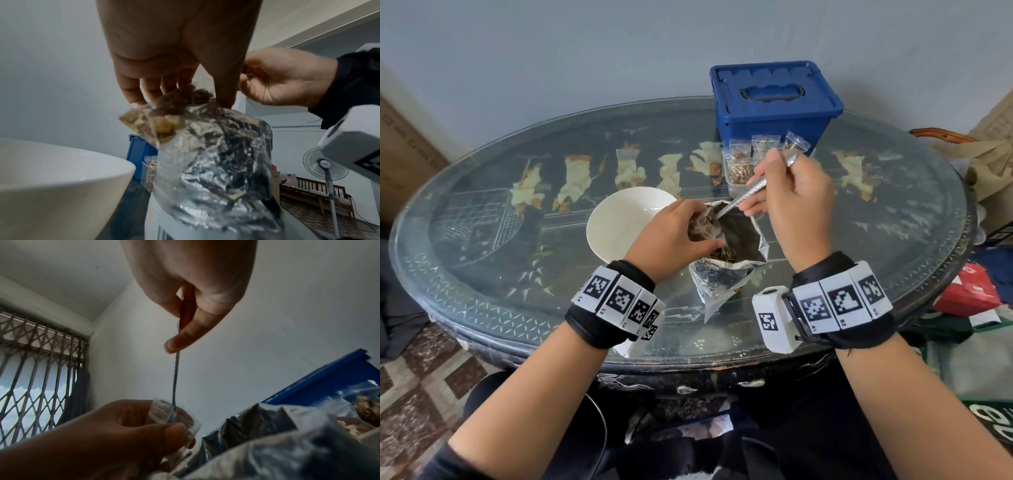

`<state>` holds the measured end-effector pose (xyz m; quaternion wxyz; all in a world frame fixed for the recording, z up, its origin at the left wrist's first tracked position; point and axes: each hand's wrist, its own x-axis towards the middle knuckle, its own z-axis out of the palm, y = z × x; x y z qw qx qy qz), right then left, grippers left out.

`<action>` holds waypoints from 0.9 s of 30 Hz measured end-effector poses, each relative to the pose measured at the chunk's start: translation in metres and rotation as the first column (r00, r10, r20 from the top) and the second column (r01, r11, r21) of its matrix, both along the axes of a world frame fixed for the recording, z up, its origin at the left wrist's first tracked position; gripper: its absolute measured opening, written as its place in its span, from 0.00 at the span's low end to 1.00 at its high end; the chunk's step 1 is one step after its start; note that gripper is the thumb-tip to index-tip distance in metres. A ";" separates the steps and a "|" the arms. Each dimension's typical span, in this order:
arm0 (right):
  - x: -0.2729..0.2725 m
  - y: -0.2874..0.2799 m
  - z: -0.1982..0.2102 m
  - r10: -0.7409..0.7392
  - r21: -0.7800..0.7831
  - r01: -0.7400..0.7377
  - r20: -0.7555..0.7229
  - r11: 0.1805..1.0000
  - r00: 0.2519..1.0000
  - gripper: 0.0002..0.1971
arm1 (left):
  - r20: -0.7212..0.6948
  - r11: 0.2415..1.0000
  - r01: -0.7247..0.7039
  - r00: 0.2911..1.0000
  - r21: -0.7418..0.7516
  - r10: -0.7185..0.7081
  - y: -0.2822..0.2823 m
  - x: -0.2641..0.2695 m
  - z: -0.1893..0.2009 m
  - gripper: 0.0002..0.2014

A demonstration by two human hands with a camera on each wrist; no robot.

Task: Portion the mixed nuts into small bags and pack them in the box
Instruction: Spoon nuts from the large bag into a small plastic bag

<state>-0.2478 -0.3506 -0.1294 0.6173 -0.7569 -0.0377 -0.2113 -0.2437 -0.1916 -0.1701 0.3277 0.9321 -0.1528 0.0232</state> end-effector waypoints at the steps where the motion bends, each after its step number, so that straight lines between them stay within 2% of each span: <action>1: -0.001 0.003 0.001 0.036 -0.032 -0.035 0.035 0.999 0.999 0.13 | 0.014 1.000 -0.008 1.000 -0.025 0.009 0.000 -0.001 -0.002 0.26; 5: -0.003 0.010 0.004 0.169 -0.179 -0.144 0.136 0.973 0.976 0.10 | 0.023 0.988 -0.068 0.997 -0.135 0.072 0.003 -0.006 -0.010 0.24; 9: -0.003 0.012 0.006 0.203 -0.241 -0.157 0.179 0.958 0.963 0.11 | 0.009 0.964 -0.124 0.991 -0.236 0.130 0.009 -0.010 -0.015 0.22; 17: -0.003 0.003 0.017 0.165 -0.179 -0.131 0.193 0.975 0.967 0.09 | 0.020 0.947 -0.167 0.984 -0.273 0.179 0.016 -0.013 -0.025 0.26; 24: -0.007 0.000 0.020 0.251 -0.194 -0.203 0.270 0.960 0.930 0.08 | 0.052 0.932 -0.184 0.976 -0.313 0.211 0.014 -0.015 -0.026 0.23; 27: -0.006 -0.002 0.019 0.216 -0.149 -0.180 0.279 0.972 0.936 0.08 | 0.056 0.928 -0.182 0.976 -0.325 0.211 0.014 -0.016 -0.026 0.21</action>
